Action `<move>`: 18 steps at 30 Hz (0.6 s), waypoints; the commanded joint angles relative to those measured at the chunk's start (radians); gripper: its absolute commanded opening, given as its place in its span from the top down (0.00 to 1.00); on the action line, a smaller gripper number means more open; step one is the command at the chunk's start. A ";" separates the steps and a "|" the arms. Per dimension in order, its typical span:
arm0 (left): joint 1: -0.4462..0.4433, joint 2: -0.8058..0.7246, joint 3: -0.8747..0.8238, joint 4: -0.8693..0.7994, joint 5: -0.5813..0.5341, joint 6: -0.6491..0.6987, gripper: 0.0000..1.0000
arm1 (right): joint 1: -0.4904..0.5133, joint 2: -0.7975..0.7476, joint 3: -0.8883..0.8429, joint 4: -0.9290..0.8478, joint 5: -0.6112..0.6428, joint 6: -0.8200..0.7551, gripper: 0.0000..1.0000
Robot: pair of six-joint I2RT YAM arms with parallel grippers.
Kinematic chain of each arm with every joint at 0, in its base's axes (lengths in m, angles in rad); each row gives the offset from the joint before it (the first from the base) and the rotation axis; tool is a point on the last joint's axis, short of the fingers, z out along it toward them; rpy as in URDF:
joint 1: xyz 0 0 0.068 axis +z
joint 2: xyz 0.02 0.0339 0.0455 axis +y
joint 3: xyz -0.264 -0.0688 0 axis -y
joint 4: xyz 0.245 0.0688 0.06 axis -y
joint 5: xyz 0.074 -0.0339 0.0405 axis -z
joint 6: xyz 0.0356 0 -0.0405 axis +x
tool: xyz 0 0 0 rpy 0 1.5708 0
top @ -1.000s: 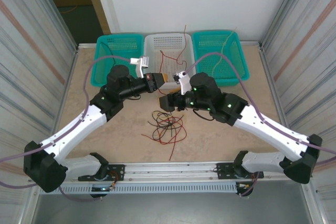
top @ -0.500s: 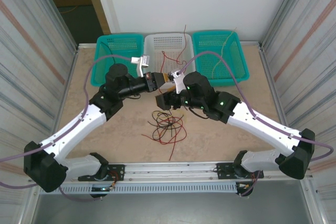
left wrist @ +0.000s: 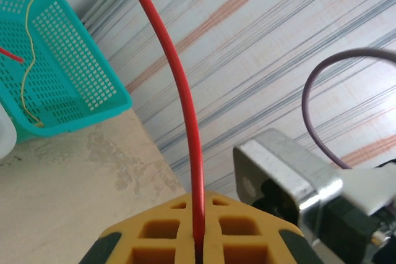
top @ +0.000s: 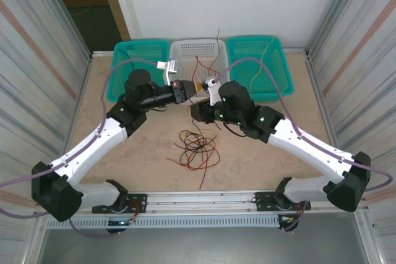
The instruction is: Untangle the cables
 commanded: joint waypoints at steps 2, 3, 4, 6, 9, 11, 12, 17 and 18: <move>0.007 -0.025 0.035 0.069 -0.086 0.063 1.00 | -0.017 -0.002 -0.045 0.069 -0.053 0.084 0.81; 0.007 -0.024 0.036 0.083 -0.108 0.071 1.00 | -0.015 -0.002 -0.055 0.082 -0.062 0.099 0.86; 0.007 -0.023 0.035 0.097 -0.136 0.080 1.00 | -0.011 -0.003 -0.066 0.096 -0.070 0.117 0.90; 0.008 -0.010 0.037 0.119 -0.182 0.095 1.00 | -0.006 -0.006 -0.083 0.112 -0.064 0.149 0.92; 0.010 0.029 0.073 0.097 -0.245 0.141 1.00 | -0.003 -0.024 -0.101 0.098 -0.010 0.181 0.88; 0.013 0.073 0.126 0.026 -0.294 0.188 1.00 | -0.008 -0.043 -0.109 0.062 0.040 0.187 0.69; 0.019 0.107 0.168 -0.012 -0.314 0.208 1.00 | -0.016 -0.052 -0.105 0.027 0.071 0.186 0.60; 0.078 0.341 0.437 -0.212 -0.291 0.305 1.00 | -0.081 -0.124 -0.116 -0.183 0.267 0.225 0.45; 0.085 0.385 0.481 -0.229 -0.297 0.332 1.00 | -0.107 -0.149 -0.135 -0.208 0.274 0.242 0.46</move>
